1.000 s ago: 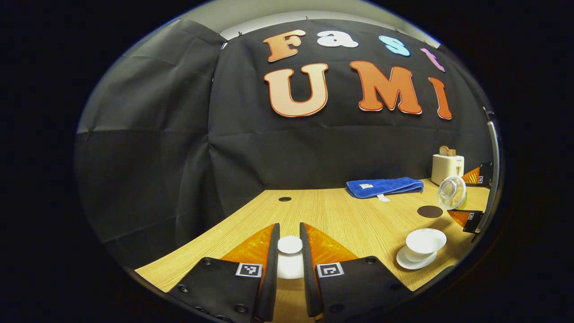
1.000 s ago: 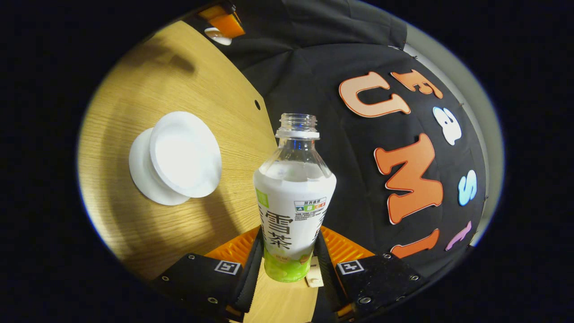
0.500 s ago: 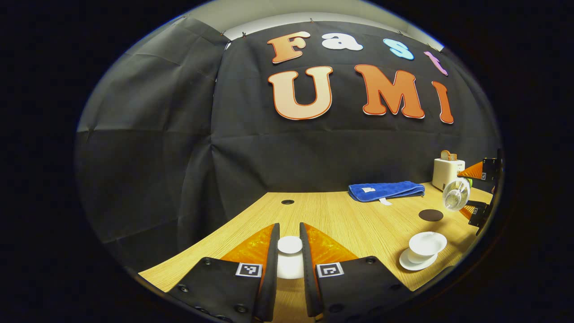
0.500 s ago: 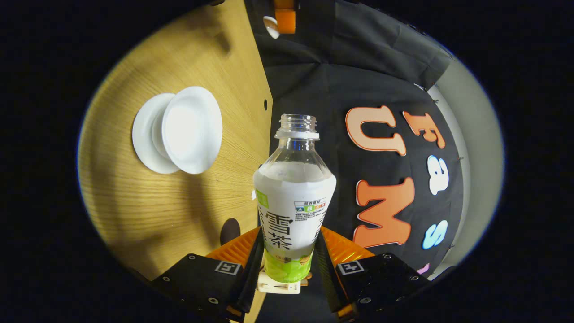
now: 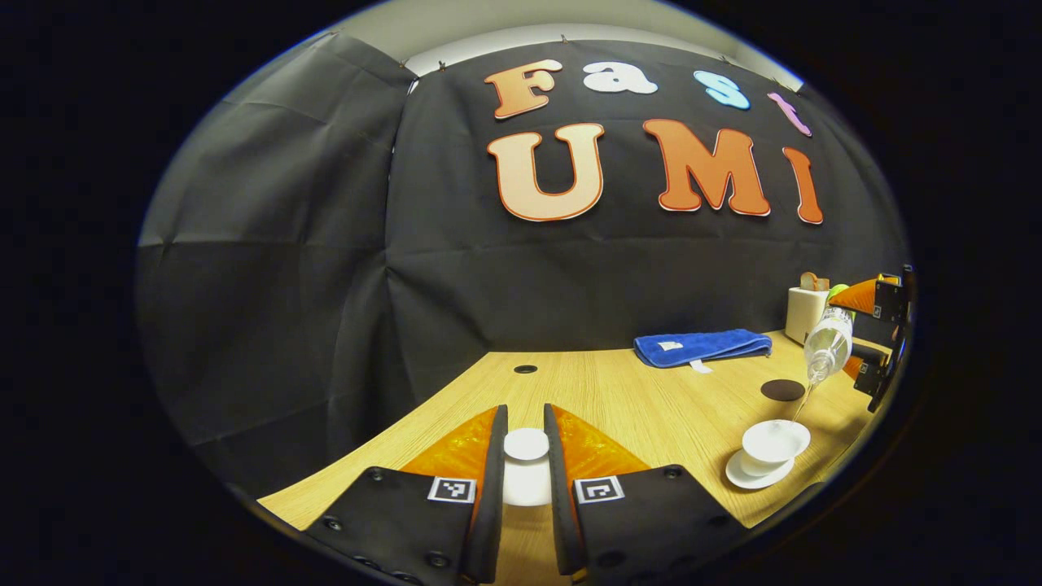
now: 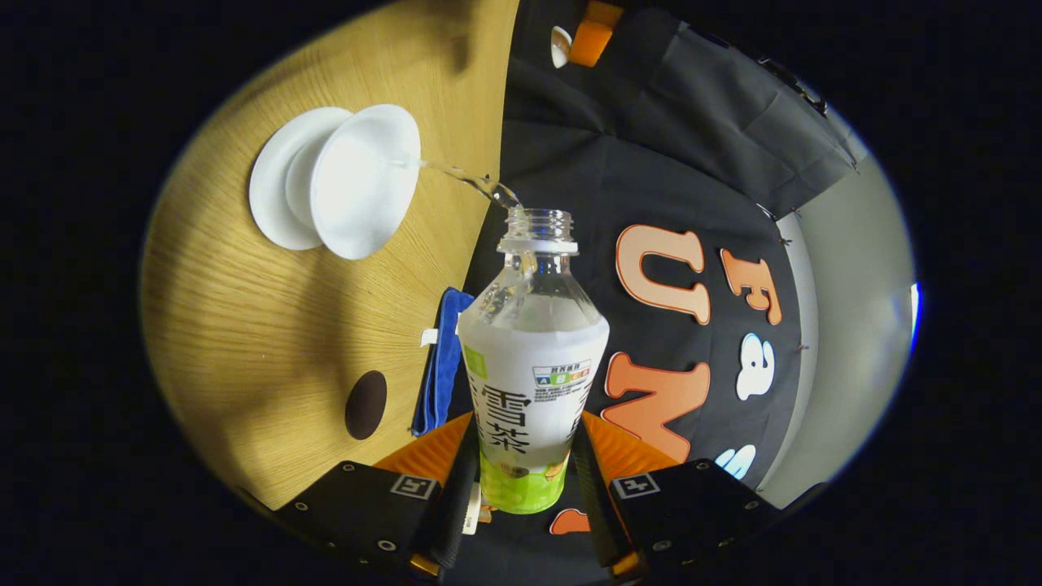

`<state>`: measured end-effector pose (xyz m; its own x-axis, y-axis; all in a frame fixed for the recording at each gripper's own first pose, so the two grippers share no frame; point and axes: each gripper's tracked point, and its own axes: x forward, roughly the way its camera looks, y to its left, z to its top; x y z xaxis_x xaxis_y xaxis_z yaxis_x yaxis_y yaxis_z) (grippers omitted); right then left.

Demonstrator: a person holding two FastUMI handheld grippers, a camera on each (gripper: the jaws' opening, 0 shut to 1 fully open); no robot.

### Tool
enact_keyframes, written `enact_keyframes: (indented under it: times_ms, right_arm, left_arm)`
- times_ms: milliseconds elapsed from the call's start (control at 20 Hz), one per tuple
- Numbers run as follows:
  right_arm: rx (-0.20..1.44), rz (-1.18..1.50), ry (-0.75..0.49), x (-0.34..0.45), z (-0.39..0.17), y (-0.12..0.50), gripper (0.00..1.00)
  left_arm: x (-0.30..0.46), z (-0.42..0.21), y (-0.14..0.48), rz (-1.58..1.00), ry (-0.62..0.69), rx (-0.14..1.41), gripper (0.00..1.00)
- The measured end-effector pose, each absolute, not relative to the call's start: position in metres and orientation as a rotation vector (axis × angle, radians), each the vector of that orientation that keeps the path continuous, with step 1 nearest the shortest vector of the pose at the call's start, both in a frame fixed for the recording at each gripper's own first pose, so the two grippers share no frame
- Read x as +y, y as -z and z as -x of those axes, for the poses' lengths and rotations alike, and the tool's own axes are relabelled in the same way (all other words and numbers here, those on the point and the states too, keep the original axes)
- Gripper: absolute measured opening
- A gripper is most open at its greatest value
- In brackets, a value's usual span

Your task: Open the teacup lid with one hand, grasp the water bottle and pour water into the teacup with the other hand; after pouring, place the water bottle on the coaster and then close the teacup lid.

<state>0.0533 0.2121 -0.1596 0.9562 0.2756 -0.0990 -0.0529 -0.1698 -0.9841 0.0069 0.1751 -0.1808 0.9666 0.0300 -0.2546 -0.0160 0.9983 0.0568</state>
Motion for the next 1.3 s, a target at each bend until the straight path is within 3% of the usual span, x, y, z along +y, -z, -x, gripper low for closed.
enact_keyframes:
  times_ms: [100, 1300]
  right_arm:
    - [-0.182, 1.730, -0.297, 0.213, -0.054, 0.158, 0.63]
    - [-0.392, 1.843, -0.210, 0.214, -0.070, 0.115, 0.60]
  left_arm:
    - [0.173, -0.008, 0.179, -0.055, -0.019, 0.258, 0.30]
    - [0.162, 0.002, 0.156, -0.079, 0.000, 0.223, 0.30]
